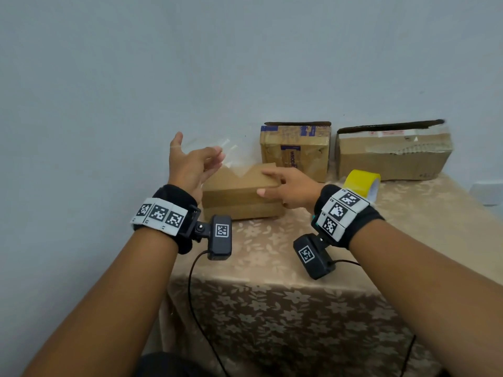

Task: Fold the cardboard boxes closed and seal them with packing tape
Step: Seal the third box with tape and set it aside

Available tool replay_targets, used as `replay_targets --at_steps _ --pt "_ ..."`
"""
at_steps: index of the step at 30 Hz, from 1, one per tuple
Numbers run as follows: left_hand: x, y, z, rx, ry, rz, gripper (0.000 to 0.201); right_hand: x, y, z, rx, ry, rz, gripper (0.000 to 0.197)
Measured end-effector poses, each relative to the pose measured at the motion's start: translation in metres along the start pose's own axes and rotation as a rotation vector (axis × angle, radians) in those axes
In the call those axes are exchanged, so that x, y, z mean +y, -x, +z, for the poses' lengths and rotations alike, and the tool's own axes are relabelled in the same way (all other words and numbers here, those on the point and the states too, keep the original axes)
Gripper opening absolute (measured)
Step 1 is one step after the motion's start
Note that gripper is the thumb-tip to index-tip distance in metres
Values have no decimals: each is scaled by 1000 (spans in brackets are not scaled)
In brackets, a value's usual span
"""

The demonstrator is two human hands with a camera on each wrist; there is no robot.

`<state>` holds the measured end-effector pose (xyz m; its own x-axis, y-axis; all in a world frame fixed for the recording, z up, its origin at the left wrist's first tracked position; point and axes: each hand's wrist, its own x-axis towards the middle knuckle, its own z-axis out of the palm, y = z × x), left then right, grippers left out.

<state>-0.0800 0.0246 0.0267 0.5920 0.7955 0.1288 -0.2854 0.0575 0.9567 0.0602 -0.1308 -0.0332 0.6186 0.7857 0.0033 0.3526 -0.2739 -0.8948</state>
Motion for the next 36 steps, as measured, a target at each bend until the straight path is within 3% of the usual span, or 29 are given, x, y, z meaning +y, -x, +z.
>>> replay_targets --at_steps 8,11,14,17,20,30,33,36 --pt "-3 -4 -11 57 196 -11 85 -11 9 -5 140 9 17 51" --pt "-6 -5 -10 52 240 -35 85 -11 14 -6 158 50 9 54" --pt "-9 -6 -9 56 278 -65 85 -9 16 -8 131 84 -3 70" --pt "-10 -7 -9 45 305 -86 84 -6 13 -10 224 224 -63 77" --pt "-7 -5 -9 35 339 -76 82 -3 11 -11 267 148 -29 76" --pt "-1 -1 -5 14 458 -13 75 -9 20 -15 201 -88 61 61" --pt "-2 -1 -7 -2 487 -34 70 -10 20 -13 279 -179 110 58" --pt "-3 -4 -9 -7 517 -75 72 -9 17 -11 372 -230 105 41"
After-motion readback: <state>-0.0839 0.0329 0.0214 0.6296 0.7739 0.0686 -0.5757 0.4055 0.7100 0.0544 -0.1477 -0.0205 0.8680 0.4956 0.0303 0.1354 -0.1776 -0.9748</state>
